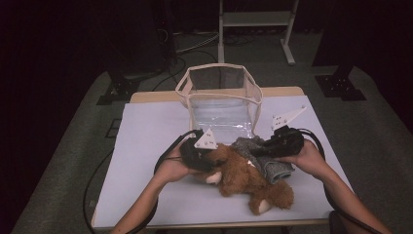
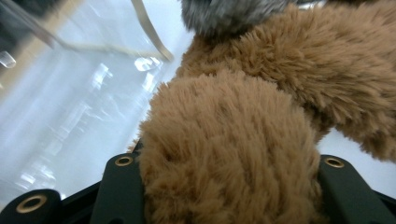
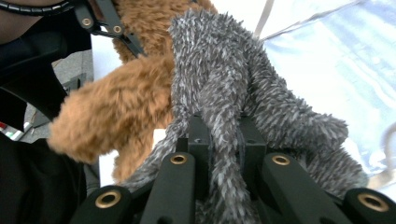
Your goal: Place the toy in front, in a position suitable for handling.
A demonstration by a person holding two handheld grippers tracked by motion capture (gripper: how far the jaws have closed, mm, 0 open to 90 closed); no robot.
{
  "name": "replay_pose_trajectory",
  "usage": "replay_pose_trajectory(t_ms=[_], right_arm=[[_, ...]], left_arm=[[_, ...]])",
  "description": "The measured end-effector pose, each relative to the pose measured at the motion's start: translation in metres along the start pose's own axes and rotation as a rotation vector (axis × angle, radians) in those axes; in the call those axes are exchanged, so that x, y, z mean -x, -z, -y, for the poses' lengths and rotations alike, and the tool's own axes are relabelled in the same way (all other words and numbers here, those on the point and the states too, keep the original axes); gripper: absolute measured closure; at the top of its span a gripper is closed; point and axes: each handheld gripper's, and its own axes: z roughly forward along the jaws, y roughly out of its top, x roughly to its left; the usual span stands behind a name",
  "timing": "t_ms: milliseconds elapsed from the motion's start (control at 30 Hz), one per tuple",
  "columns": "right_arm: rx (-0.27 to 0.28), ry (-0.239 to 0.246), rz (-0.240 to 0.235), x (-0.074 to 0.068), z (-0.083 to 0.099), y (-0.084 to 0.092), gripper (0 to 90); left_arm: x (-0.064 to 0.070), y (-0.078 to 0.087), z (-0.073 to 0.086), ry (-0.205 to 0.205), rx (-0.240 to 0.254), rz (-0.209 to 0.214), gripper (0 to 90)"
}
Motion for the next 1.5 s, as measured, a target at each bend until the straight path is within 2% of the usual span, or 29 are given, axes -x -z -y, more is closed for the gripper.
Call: replay_pose_trajectory(t_ms=[33, 133, 167, 200, 300, 367, 400, 467, 533, 633, 733, 833, 867, 900, 933, 967, 1000, 1033, 1067, 1133, 1233, 1267, 1333, 1400, 1433, 1500], right_arm=[[-0.013, 0.008, 0.016, 0.004, -0.009, 0.003, 79.2], [-0.023, 0.019, 0.034, 0.007, -0.017, 0.006, 79.2], [-0.025, 0.028, 0.053, 0.012, -0.024, 0.007, 79.2], [-0.025, 0.028, 0.053, 0.012, -0.024, 0.007, 79.2], [-0.032, 0.018, 0.069, 0.024, -0.025, 0.003, 79.2], [-0.066, 0.004, 0.051, 0.029, -0.020, -0.010, 79.3], [-0.080, -0.005, 0.027, 0.030, -0.016, -0.018, 79.4], [-0.090, -0.015, -0.017, 0.027, -0.010, -0.030, 79.6], [-0.071, -0.012, -0.041, 0.019, -0.007, -0.036, 79.7], [-0.072, 0.033, -0.040, 0.001, -0.006, -0.039, 79.7], [-0.085, 0.087, -0.058, -0.019, -0.005, -0.042, 79.8], [-0.102, 0.133, -0.082, -0.036, -0.004, -0.043, 79.7], [-0.096, 0.170, -0.061, -0.042, -0.008, -0.038, 79.5], [-0.096, 0.170, -0.061, -0.042, -0.008, -0.038, 79.5], [-0.067, 0.169, -0.043, -0.040, -0.014, -0.030, 79.4], [-0.067, 0.169, -0.043, -0.040, -0.014, -0.030, 79.4], [-0.032, 0.149, -0.006, -0.030, -0.020, -0.023, 79.4], [-0.018, 0.133, -0.004, -0.025, -0.021, -0.021, 79.4], [-0.018, 0.133, -0.004, -0.025, -0.021, -0.021, 79.4], [-0.019, 0.108, 0.006, -0.014, -0.022, -0.023, 79.3], [-0.032, 0.081, -0.022, -0.010, -0.018, -0.033, 79.3], [-0.046, 0.088, -0.037, -0.016, -0.013, -0.040, 79.6], [-0.053, 0.094, -0.039, -0.020, -0.010, -0.043, 79.6], [-0.054, 0.109, -0.056, -0.029, -0.005, -0.043, 79.7], [-0.053, 0.118, -0.073, -0.034, -0.003, -0.041, 79.6], [-0.051, 0.133, -0.087, -0.040, -0.002, -0.037, 79.5]], left_arm=[[-0.004, 0.000, -0.003, 0.001, 0.003, -0.011, 48.8], [-0.017, 0.000, -0.006, -0.001, 0.007, -0.025, 48.5], [-0.022, -0.003, -0.001, 0.001, 0.003, -0.008, 47.9], [-0.022, -0.003, -0.001, 0.001, 0.003, -0.008, 47.4], [-0.023, -0.006, 0.013, 0.028, 0.015, 0.017, 45.9], [-0.023, -0.005, 0.021, 0.053, 0.016, 0.033, 42.5], [-0.023, -0.005, 0.026, 0.063, -0.008, 0.053, 39.4], [-0.022, -0.005, 0.031, 0.083, -0.044, 0.077, 30.6], [-0.020, 0.000, 0.036, 0.109, -0.053, 0.110, 23.5], [-0.017, 0.010, 0.038, 0.120, -0.047, 0.132, 18.9], [-0.013, 0.017, 0.041, 0.148, -0.031, 0.142, 18.9], [-0.006, 0.015, 0.047, 0.118, -0.056, 0.143, 28.7], [0.000, 0.013, 0.050, 0.115, -0.051, 0.135, 30.3], [0.000, 0.013, 0.050, 0.115, -0.051, 0.135, 31.1], [0.002, 0.014, 0.051, 0.112, -0.049, 0.132, 31.4], [0.003, 0.015, 0.052, 0.101, -0.052, 0.131, 31.4], [0.005, 0.016, 0.052, 0.087, -0.053, 0.130, 32.0], [0.006, 0.017, 0.052, 0.082, -0.055, 0.131, 31.9], [0.008, 0.018, 0.052, 0.077, -0.057, 0.129, 31.9], [0.009, 0.020, 0.052, 0.067, -0.063, 0.128, 31.8], [0.007, 0.021, 0.050, 0.068, -0.069, 0.130, 27.9], [0.007, 0.021, 0.049, 0.073, -0.069, 0.132, 22.9], [0.004, 0.022, 0.044, 0.090, -0.059, 0.139, 20.9], [0.004, 0.021, 0.040, 0.074, -0.060, 0.154, 21.3], [0.005, 0.020, 0.039, 0.073, -0.066, 0.164, 23.6], [0.010, 0.015, 0.039, 0.044, -0.089, 0.186, 29.2]])
